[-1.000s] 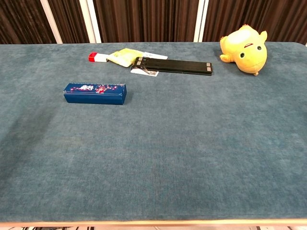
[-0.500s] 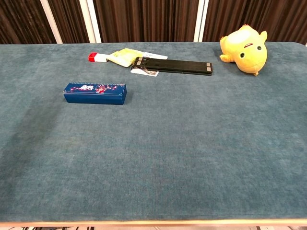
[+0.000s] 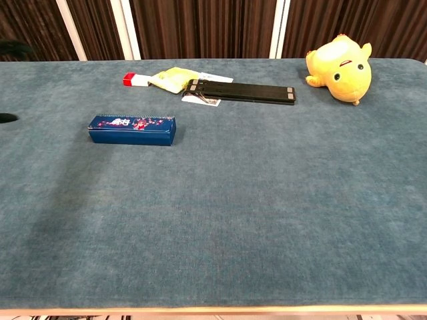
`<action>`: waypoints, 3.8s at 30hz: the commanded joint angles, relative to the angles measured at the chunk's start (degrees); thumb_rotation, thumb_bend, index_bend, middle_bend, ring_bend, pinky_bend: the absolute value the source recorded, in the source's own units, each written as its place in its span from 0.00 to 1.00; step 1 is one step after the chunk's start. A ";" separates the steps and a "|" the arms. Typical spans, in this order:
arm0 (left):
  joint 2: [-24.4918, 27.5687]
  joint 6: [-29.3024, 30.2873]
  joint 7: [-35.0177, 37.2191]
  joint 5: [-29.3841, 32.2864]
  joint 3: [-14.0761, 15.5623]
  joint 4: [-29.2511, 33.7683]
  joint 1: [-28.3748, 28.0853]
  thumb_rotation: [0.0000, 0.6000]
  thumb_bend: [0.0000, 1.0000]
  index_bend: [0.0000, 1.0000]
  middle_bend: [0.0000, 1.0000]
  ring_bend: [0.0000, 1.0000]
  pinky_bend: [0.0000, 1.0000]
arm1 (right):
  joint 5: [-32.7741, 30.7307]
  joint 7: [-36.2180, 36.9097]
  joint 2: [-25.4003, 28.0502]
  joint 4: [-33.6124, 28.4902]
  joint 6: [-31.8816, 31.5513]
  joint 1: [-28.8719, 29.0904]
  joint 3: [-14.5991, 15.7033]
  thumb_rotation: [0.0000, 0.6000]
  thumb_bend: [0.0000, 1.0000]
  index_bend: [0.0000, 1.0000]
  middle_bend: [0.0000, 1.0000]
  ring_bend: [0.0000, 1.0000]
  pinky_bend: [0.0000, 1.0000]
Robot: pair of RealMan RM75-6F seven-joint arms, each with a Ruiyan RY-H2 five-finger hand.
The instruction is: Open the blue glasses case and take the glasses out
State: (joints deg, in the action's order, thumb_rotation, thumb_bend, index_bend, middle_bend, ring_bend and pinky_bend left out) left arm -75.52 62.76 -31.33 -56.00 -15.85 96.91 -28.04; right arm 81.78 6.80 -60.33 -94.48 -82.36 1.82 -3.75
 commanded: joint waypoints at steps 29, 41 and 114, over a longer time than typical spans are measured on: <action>-13.68 -13.58 -2.28 12.37 1.20 -21.26 -16.59 1.00 0.36 0.03 0.21 0.00 0.05 | -0.99 0.08 0.38 -0.70 0.69 0.11 -0.24 1.00 0.14 0.00 0.00 0.00 0.20; -14.94 -13.69 -1.75 13.45 2.30 -22.16 -18.12 1.00 0.39 0.04 0.24 0.00 0.05 | -1.02 -0.02 0.29 -0.71 0.40 0.02 -0.33 1.00 0.15 0.00 0.00 0.00 0.20; -15.26 -8.24 5.69 10.10 2.01 -24.99 -19.07 1.00 0.32 0.02 0.07 0.00 0.07 | -1.22 0.51 0.68 -1.23 0.29 -0.30 -0.39 1.00 0.16 0.00 0.00 0.00 0.20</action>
State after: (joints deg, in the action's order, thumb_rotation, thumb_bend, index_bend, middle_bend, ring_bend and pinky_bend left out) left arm -95.78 53.13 -26.11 -42.88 -16.82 65.07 -50.61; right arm 80.55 7.32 -59.63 -95.72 -82.07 1.52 -4.15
